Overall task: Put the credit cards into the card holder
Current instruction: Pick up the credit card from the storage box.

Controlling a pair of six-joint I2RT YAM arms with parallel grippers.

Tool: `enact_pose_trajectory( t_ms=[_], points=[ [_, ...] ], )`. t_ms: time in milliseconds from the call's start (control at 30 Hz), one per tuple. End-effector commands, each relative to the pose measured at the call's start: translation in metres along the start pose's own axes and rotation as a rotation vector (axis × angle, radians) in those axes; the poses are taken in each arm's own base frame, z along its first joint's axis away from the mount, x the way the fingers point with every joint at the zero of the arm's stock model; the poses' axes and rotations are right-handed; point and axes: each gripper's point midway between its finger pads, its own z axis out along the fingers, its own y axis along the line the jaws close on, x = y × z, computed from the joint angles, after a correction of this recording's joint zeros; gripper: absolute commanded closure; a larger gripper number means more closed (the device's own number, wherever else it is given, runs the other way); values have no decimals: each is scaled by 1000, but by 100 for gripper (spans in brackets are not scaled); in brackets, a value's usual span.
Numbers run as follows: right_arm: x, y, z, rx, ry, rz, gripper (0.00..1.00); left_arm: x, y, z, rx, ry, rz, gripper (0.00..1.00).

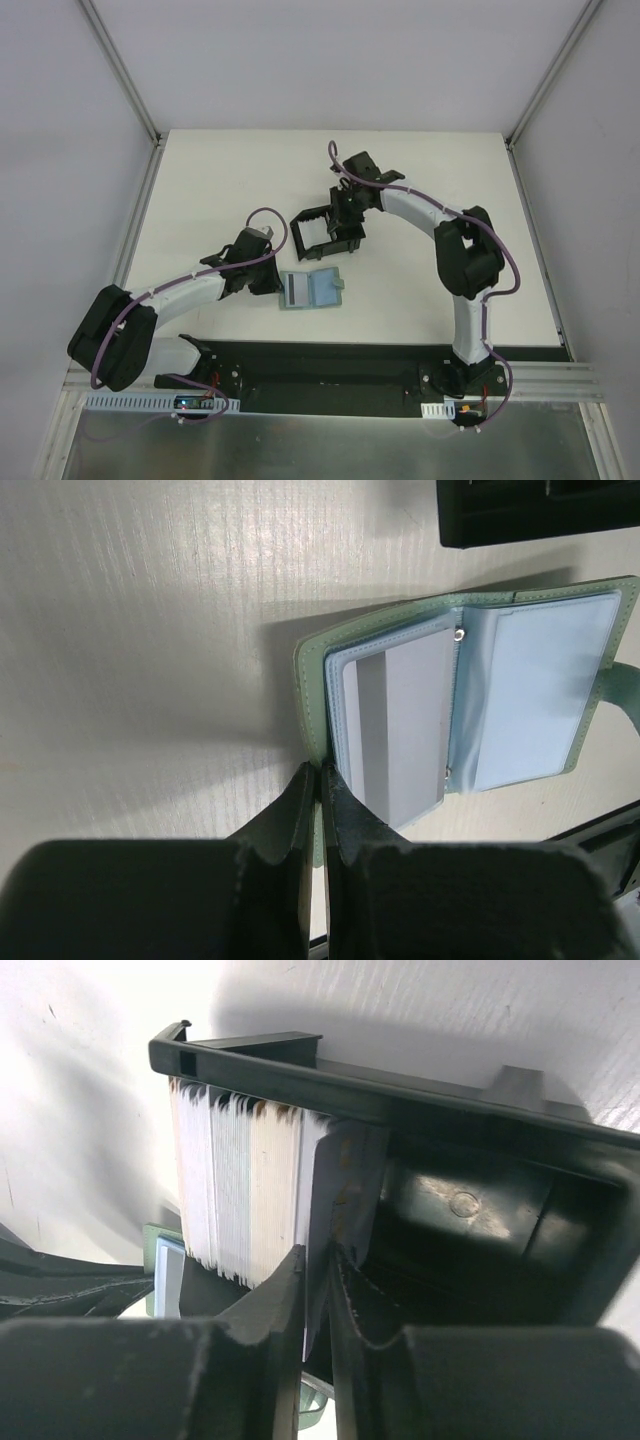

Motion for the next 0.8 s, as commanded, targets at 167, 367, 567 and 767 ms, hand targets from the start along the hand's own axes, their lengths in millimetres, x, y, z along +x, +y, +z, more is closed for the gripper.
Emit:
enact_pose_trajectory(
  t_ms=[167,367,567,767],
  points=[
    [-20,11,-35,-3,-92,-23,91,-9,-6,-2,23,-11,18,100],
    [-28,3,-39,49,-113,-37,100,-5,-4,-4,27,-10,22,100],
    [-27,0,-40,81,-116,-34,100,1,-2,-5,31,-3,21,100],
    [-39,6,-77,121,-238,-82,100,7,1,-6,33,8,17,100]
  ],
)
